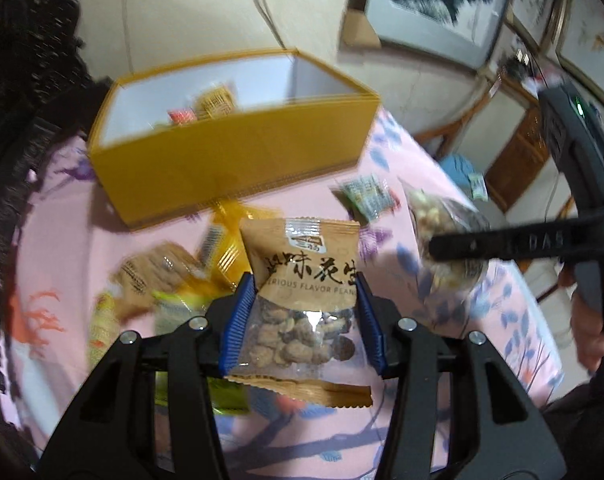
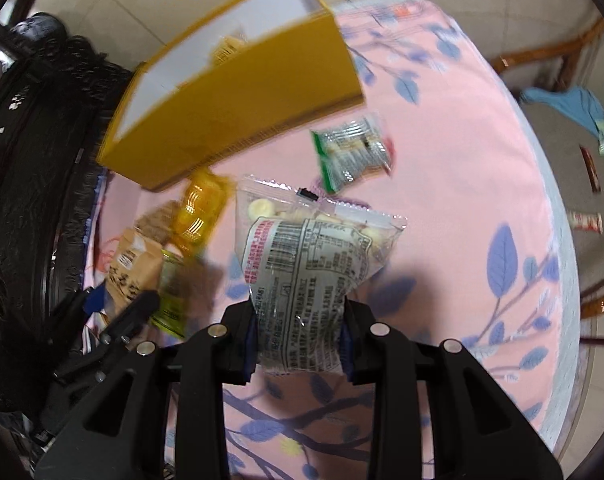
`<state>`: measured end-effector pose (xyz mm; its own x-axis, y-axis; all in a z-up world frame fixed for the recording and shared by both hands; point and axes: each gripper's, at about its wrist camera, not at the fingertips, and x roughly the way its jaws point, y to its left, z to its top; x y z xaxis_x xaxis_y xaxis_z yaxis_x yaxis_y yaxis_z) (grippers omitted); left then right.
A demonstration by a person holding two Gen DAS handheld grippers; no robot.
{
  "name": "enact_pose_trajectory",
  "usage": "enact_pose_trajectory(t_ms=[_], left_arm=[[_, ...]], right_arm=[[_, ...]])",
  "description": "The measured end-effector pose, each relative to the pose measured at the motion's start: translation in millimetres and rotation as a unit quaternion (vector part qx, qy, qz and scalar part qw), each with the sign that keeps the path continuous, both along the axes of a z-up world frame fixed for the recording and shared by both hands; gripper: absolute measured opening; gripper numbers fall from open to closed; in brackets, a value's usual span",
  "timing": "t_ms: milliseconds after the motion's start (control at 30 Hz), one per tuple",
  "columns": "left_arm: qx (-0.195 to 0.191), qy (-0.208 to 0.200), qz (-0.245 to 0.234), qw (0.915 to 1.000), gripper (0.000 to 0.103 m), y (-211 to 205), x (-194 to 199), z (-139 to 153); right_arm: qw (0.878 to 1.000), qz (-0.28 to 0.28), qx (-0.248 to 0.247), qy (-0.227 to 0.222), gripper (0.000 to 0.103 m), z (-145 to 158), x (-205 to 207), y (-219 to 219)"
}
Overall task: Organize snacks
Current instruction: 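Carry both bags over the yellow box and open both tools to drop them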
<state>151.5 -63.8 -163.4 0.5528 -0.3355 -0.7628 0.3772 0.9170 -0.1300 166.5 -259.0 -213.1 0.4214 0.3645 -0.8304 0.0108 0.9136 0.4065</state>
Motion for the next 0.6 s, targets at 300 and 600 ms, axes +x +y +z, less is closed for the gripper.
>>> enact_pose_trajectory(t_ms=[300, 600], left_arm=[[-0.041, -0.059, 0.07, 0.995, 0.05, 18, 71, 71], [-0.041, -0.079, 0.118, 0.9891, 0.05, 27, 152, 99]], right_arm=[[0.994, 0.022, -0.002, -0.111, 0.033, 81, 56, 20], [0.985, 0.024, -0.019, -0.168, 0.033, 124, 128, 36]])
